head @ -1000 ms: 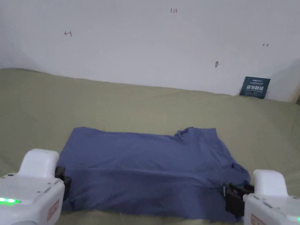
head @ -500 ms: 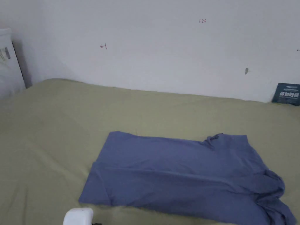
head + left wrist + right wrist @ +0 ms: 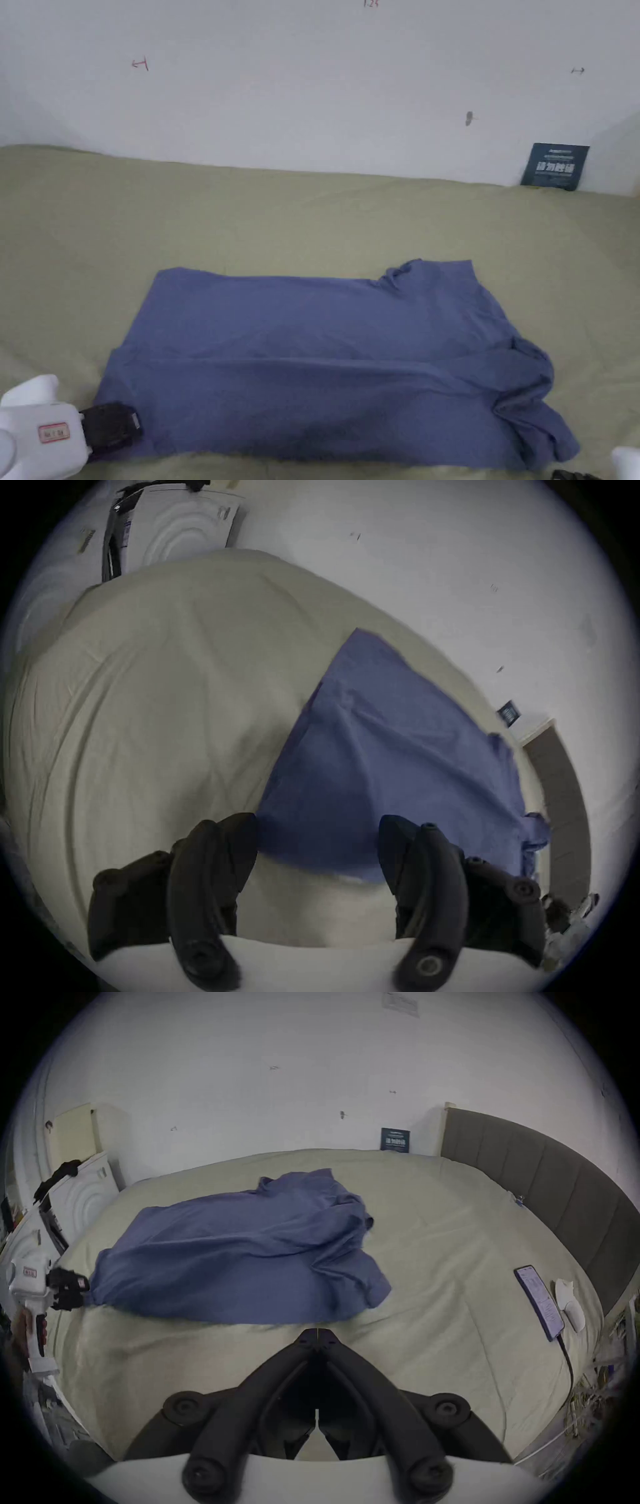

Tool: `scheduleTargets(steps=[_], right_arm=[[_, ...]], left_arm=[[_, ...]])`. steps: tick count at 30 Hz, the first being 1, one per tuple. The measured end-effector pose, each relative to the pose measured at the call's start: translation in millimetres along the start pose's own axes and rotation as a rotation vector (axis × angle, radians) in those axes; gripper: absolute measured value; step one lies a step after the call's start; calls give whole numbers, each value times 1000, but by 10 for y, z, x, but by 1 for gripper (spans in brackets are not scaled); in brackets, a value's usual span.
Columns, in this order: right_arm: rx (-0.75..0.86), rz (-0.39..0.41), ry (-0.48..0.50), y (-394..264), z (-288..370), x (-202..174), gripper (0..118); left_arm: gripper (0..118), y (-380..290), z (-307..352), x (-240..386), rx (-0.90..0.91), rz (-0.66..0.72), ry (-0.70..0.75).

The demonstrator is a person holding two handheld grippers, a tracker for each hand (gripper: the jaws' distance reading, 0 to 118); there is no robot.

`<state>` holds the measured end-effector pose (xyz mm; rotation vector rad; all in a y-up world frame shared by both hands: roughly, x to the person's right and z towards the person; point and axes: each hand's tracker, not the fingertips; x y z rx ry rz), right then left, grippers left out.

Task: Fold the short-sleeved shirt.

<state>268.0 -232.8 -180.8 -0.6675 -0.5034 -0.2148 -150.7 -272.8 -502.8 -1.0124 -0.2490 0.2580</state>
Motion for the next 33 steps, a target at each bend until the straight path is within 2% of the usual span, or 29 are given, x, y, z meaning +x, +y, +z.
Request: scheduleTargets(steps=[1, 2, 3, 4, 5, 6, 7, 8, 10, 13, 15, 17, 19, 20, 21, 22, 24, 25, 28, 33], right_arm=[[-8, -5, -4, 46, -68, 57, 2], [-24, -10, -8, 102, -155, 120, 2], [-41, -14, -6, 145, -234, 162, 4], [-69, -8, -3, 190, -338, 206, 12], [-95, -10, -5, 236, -450, 242, 42], [-114, -8, 13, 262, -547, 283, 65], [-151, -10, 54, 285, -671, 322, 80], [-167, -21, 59, 294, -775, 332, 84], [-182, 2, 63, 285, -942, 349, 84], [-161, 75, -15, 277, -1152, 330, 84], [-154, 42, -25, 291, -1241, 369, 83], [-156, -48, -13, 302, -1266, 479, 82], [-157, -147, 35, 310, -1265, 624, 68], [-140, -197, 27, 298, -1247, 687, 59], [-127, -240, 44, 283, -1232, 747, 48], [-116, -281, 40, 283, -1213, 805, 31], [-118, -335, 97, 255, -1217, 856, 16], [-136, -337, 110, 251, -1229, 852, 13], [-114, -276, 69, 284, -1177, 745, 10], [-100, -295, 84, 367, -952, 717, 9]], left_arm=[[77, -9, -13, 38, -10, -28, 1], [68, -27, 22, 107, 9, -75, 23], [41, -37, 39, 162, 29, -109, 55], [2, -37, 48, 221, 56, -152, 92], [3, -56, 84, 248, 53, -184, 112], [3, -82, 102, 253, 54, -165, 95], [3, -77, 99, 255, 43, -155, 72], [3, -89, 91, 268, 40, -154, 64], [3, -76, 86, 230, 44, -164, 61], [3, -68, 88, 195, 47, -168, 49], [3, -66, 102, 187, 45, -162, 40], [3, -37, 78, 152, 43, -164, 31], [3, -33, 75, 155, 40, -174, 27], [3, -35, 74, 161, 38, -175, 25], [3, -22, 54, 136, 39, -174, 24], [3, -17, 49, 135, 40, -174, 23], [3, -12, 48, 139, 42, -168, 15], [3, -4, 31, 113, 42, -166, 9], [3, 14, 63, 80, 44, -153, -12], [3, -12, 236, 12, 94, -154, -66]])
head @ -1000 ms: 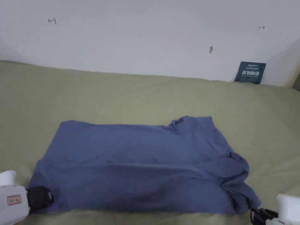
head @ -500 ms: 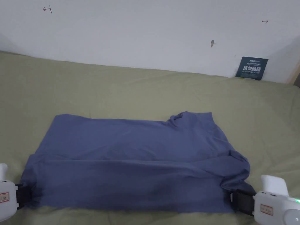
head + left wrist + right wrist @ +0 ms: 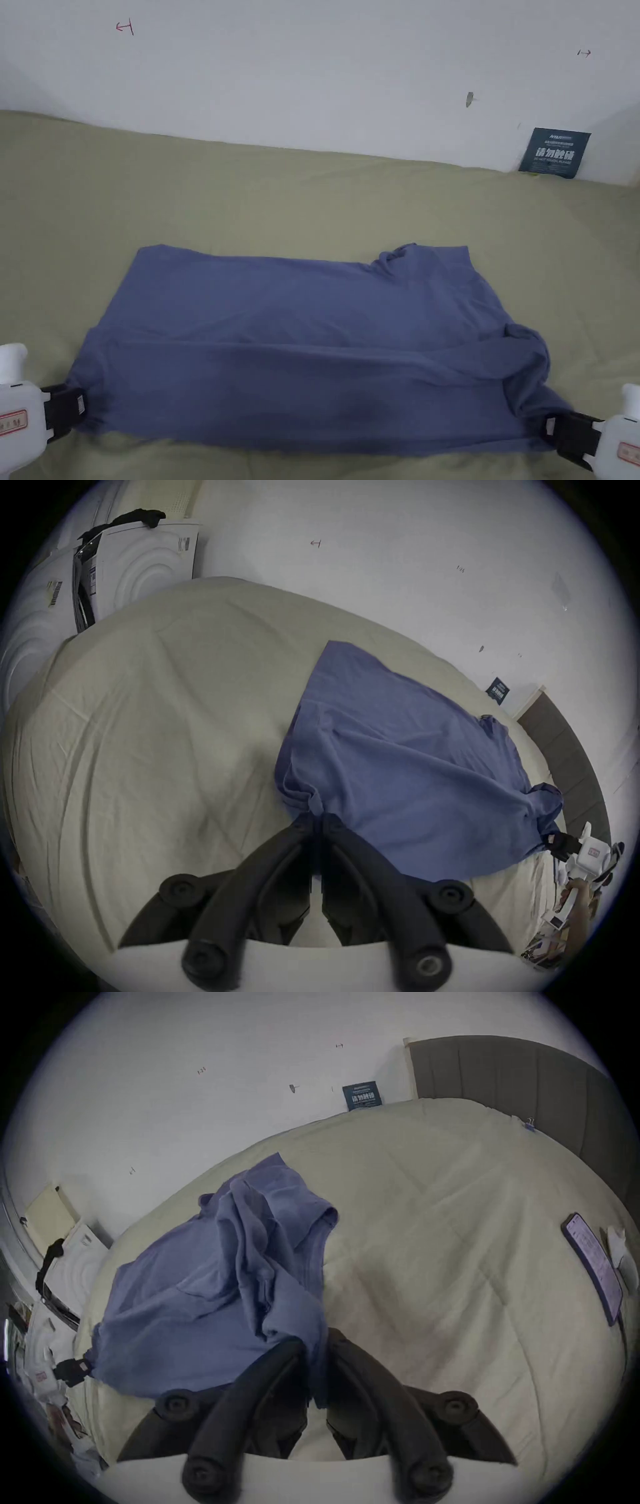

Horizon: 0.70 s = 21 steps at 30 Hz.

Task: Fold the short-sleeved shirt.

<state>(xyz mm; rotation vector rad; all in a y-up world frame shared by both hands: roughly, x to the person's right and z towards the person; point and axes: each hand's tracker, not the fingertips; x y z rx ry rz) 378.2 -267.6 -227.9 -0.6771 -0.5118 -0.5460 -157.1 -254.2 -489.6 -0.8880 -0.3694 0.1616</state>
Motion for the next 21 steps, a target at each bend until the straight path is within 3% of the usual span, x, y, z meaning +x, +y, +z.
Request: scheduleTargets(steps=[4, 10, 17, 21], right_arm=[[11, -62, 49, 36, 271, 56, 9], [0, -66, 81, -42, 577, 47, 10], [-62, -58, 39, -248, 974, 82, 10], [-123, -162, 74, -422, 1275, 213, 10]], left_arm=[[3, 21, 183, -74, 20, 11, -42], [3, 11, 436, -130, 28, 8, -88], [3, -120, 944, -245, 22, -18, -103], [3, -293, 1223, -400, -12, -17, -99]])
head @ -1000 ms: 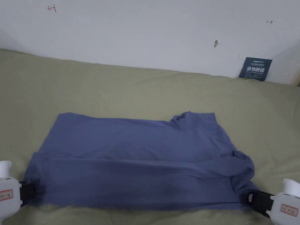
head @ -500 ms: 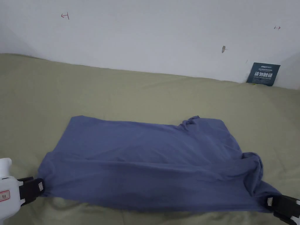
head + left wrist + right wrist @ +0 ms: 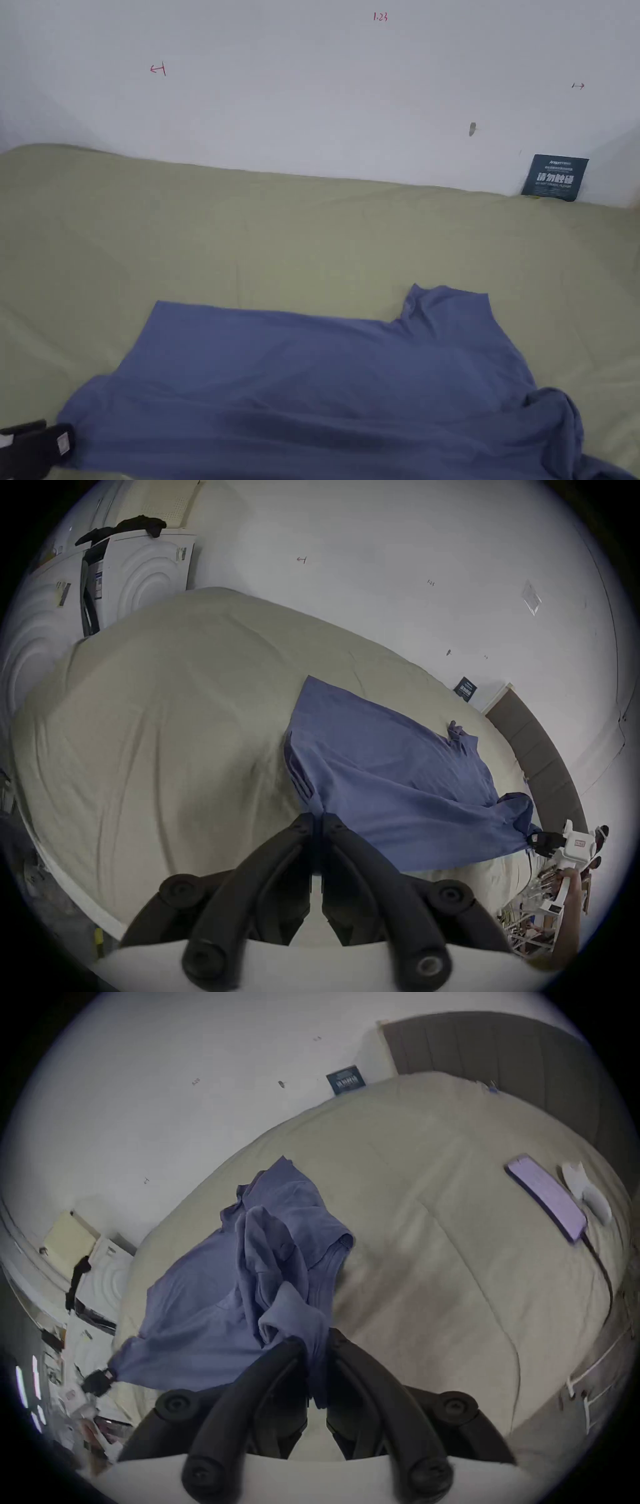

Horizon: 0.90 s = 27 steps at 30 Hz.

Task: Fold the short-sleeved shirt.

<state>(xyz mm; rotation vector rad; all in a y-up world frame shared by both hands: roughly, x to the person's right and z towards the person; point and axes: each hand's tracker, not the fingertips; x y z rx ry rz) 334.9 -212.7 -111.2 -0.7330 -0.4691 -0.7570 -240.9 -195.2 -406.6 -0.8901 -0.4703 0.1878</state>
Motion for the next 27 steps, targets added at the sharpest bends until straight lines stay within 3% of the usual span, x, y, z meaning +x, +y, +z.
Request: scheduleTargets(steps=[2, 9, 12, 15, 17, 18, 19, 20, 23, 27], right_arm=[[-33, -60, 16, -123, 129, 117, 10], [-118, -131, -35, -529, 277, 473, 10], [-176, -225, -32, -616, 248, 637, 10], [-209, -266, -57, -659, 182, 688, 10], [-196, -278, -54, -671, 240, 644, 12], [-171, -264, -44, -668, 308, 595, 25], [-148, -238, -42, -653, 393, 527, 50], [-131, -186, -62, -626, 499, 434, 80], [-52, 50, -135, -579, 824, 98, 81], [104, 260, -207, -661, 1128, -501, 81]], left_arm=[[3, -149, 160, -68, -12, 13, -2], [3, -672, 326, -252, -109, 30, 21], [3, -823, 306, -298, -134, 37, 29], [3, -920, 230, -356, -170, 81, 28], [13, -958, 185, -348, -216, 96, 47], [26, -950, 206, -325, -220, 96, 56], [45, -951, 258, -285, -226, 88, 69], [73, -922, 363, -229, -193, 48, 121], [79, -799, 703, -17, -76, -25, 153], [78, -616, 1012, 510, 68, -128, 170]])
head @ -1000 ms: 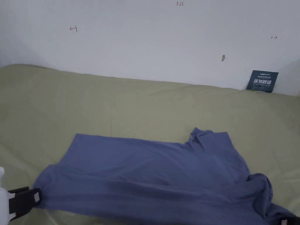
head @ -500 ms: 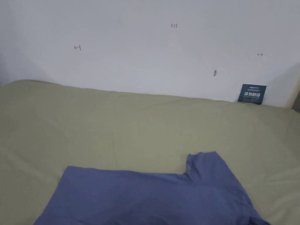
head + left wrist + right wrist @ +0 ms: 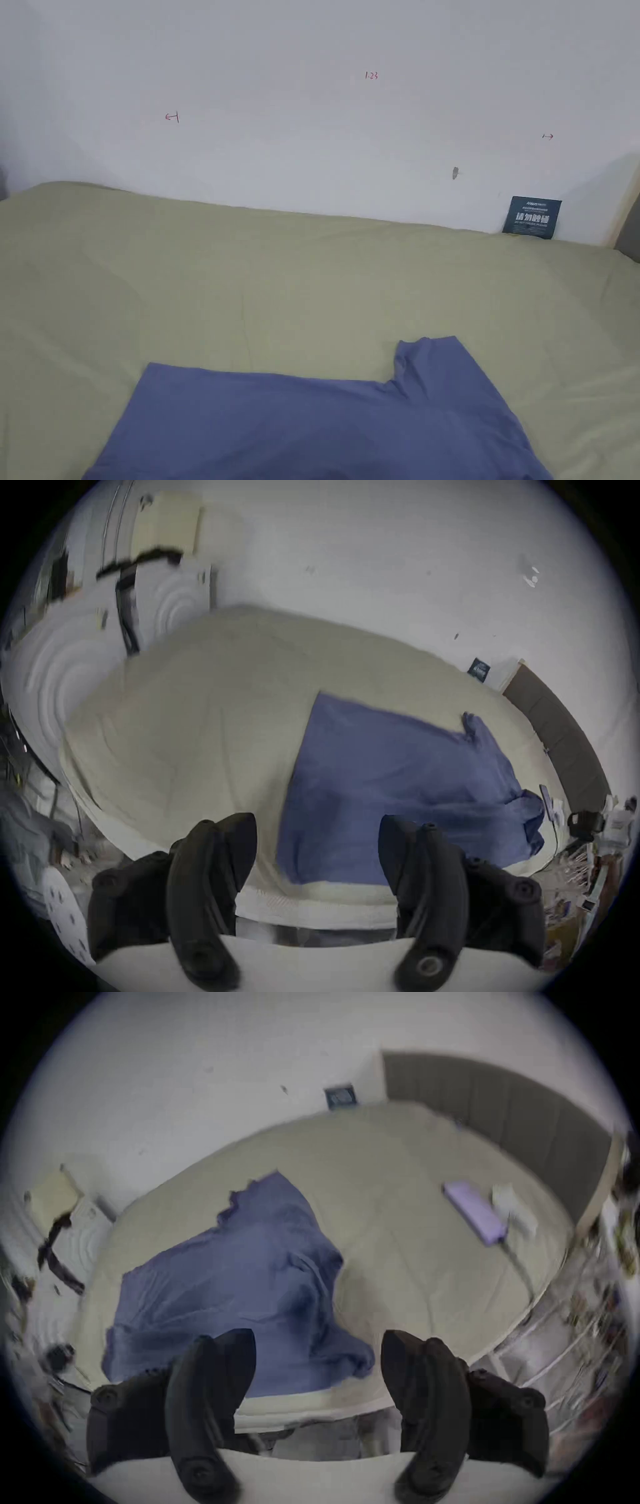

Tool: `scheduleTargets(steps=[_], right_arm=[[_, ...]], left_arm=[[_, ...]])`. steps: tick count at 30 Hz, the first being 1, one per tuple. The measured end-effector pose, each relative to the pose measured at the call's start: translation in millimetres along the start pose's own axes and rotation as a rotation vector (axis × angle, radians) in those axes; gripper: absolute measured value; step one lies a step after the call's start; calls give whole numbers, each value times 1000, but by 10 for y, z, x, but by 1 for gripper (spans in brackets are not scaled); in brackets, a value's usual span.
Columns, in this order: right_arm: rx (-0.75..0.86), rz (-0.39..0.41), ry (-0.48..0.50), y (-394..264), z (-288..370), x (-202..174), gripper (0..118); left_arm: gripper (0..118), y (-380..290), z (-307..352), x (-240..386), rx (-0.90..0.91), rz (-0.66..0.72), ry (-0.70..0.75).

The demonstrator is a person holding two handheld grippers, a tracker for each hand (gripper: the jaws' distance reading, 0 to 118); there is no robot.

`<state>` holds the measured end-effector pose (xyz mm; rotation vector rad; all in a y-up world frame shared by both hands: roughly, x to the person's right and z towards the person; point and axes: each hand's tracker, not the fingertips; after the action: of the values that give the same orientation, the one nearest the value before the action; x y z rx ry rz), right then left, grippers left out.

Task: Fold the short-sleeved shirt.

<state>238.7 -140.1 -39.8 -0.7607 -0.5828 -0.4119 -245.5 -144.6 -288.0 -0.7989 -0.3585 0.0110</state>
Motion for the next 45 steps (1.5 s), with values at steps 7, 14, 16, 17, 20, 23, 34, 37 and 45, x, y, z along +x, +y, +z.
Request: scheduleTargets(steps=[7, 14, 16, 17, 20, 23, 34, 37, 45], right_arm=[[205, 265, 31, -156, 165, -1045, 17], [309, 276, 113, -732, 171, -1455, 1], [294, 306, 138, -906, 157, -1488, 1], [275, 303, 147, -986, 142, -1498, 1], [216, 289, 161, -1059, 51, -1495, 1], [212, 294, 149, -956, -23, -1503, 1], [245, 241, 158, -151, -395, -1360, 1], [223, 229, 147, 44, -538, -1257, 1], [173, 183, 100, 434, -927, -980, 1]], left_arm=[[0, 7, 98, 1179, 141, -223, 14], [0, -665, 242, 1776, 236, -266, -120], [0, -840, 257, 1848, 179, -282, -132], [0, -922, 255, 1847, 168, -274, -134], [0, -1010, 205, 1832, 114, -255, -157], [0, -932, 120, 1739, 99, -252, -148], [6, 1171, -1248, 556, 40, -96, -182], [65, 1674, -1880, 179, -114, -110, -197], [89, 1650, -3046, -21, -354, -116, -90]])
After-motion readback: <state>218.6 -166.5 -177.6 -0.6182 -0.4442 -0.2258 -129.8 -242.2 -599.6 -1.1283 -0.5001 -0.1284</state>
